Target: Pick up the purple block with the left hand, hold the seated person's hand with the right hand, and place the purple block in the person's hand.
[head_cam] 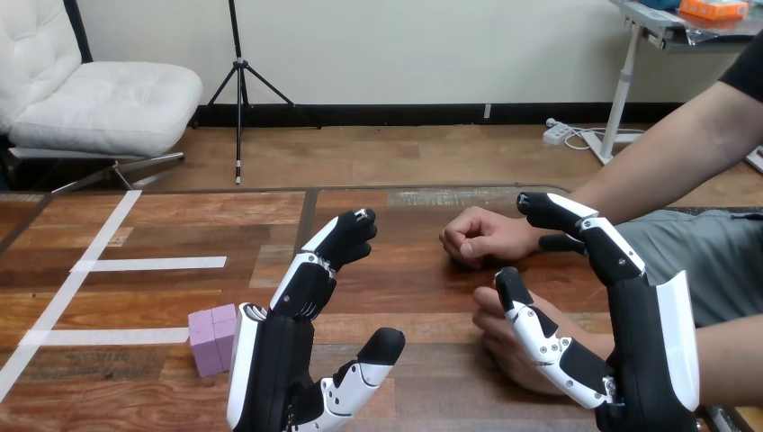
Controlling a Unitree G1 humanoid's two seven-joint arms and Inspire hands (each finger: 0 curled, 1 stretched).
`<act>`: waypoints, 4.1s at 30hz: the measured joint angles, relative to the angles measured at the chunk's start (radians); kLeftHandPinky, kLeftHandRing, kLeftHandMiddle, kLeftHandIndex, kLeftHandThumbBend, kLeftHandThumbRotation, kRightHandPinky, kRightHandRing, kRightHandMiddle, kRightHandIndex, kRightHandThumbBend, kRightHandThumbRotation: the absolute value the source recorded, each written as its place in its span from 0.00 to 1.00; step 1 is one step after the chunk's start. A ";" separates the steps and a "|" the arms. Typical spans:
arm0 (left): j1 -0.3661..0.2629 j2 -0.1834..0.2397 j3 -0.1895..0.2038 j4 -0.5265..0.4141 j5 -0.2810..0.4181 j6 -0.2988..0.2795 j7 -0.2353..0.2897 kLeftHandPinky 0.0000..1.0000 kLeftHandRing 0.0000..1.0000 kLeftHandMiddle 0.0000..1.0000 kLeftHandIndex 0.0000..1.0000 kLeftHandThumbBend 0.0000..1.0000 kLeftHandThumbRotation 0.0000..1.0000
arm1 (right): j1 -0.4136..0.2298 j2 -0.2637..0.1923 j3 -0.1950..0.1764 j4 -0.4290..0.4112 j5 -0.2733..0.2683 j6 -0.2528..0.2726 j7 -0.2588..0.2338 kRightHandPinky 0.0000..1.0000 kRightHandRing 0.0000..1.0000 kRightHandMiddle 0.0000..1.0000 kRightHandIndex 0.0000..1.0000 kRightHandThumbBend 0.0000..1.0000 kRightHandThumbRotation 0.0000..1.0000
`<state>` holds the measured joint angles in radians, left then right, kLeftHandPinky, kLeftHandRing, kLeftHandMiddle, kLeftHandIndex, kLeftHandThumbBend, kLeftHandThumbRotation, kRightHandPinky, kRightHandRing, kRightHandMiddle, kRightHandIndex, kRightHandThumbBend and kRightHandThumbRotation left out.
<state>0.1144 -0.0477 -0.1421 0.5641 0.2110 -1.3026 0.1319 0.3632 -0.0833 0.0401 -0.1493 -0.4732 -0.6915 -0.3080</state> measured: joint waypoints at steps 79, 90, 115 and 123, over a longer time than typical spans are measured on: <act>-0.015 0.107 0.330 -0.304 0.508 0.188 0.204 0.95 0.98 0.98 0.95 0.68 0.84 | 0.001 -0.001 -0.003 -0.003 -0.012 0.002 0.009 0.66 0.73 0.75 0.74 0.40 0.31; -0.016 0.250 0.366 -0.423 0.757 0.389 0.362 0.95 0.97 0.98 0.97 0.67 0.98 | 0.001 -0.001 -0.003 -0.003 -0.010 0.002 0.010 0.66 0.74 0.76 0.74 0.40 0.31; -0.055 0.487 0.265 -0.447 0.787 0.617 0.331 0.99 0.99 0.99 0.98 0.69 0.98 | 0.001 -0.001 -0.003 -0.003 -0.012 0.002 0.016 0.66 0.74 0.75 0.74 0.39 0.32; -0.075 0.529 0.225 -0.449 0.729 0.674 0.206 1.00 1.00 1.00 1.00 0.71 0.98 | 0.001 -0.001 -0.003 -0.003 -0.012 0.002 0.016 0.66 0.74 0.76 0.74 0.40 0.32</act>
<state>0.0394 0.4814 0.0832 0.1146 0.9403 -0.6284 0.3376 0.3644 -0.0845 0.0366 -0.1527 -0.4848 -0.6891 -0.2922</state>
